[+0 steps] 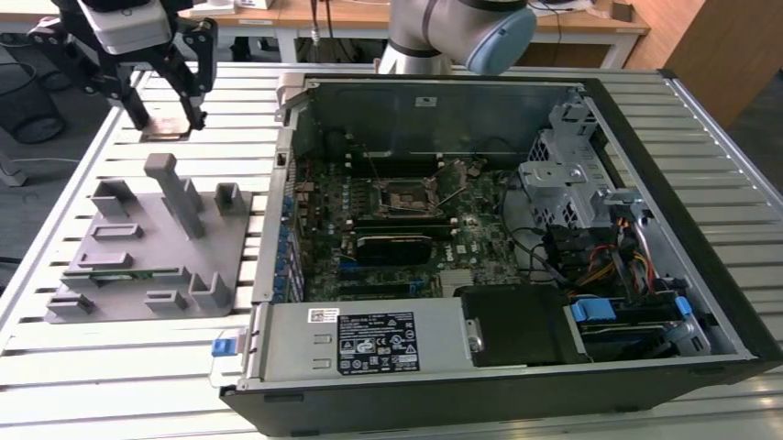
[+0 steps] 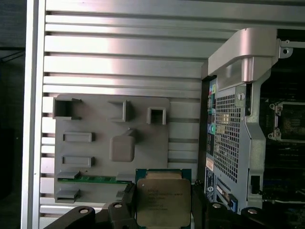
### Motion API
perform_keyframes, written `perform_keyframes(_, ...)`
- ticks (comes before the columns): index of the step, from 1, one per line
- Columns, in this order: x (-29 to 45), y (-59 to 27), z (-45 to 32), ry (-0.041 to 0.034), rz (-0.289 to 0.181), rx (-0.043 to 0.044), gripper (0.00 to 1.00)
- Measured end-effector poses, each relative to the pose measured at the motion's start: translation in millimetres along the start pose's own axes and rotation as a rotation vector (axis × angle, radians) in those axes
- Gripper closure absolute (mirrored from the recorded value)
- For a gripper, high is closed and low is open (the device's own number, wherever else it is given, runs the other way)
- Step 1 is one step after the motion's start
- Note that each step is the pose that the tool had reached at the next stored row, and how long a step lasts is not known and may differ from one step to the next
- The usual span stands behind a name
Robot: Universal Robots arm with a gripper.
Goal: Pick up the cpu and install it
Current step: 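Pick up the cpu and move it towards the insertion slot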
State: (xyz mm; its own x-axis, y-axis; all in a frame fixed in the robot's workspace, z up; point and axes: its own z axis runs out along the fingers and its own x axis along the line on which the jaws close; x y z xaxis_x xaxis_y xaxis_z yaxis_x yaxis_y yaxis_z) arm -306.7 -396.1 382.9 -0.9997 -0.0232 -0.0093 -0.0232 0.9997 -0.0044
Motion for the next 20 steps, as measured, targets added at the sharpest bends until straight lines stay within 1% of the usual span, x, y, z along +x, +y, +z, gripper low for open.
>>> perform_keyframes(20,-26.3,-0.6,1.7,0.0000,0.000,0.0000,0.46)
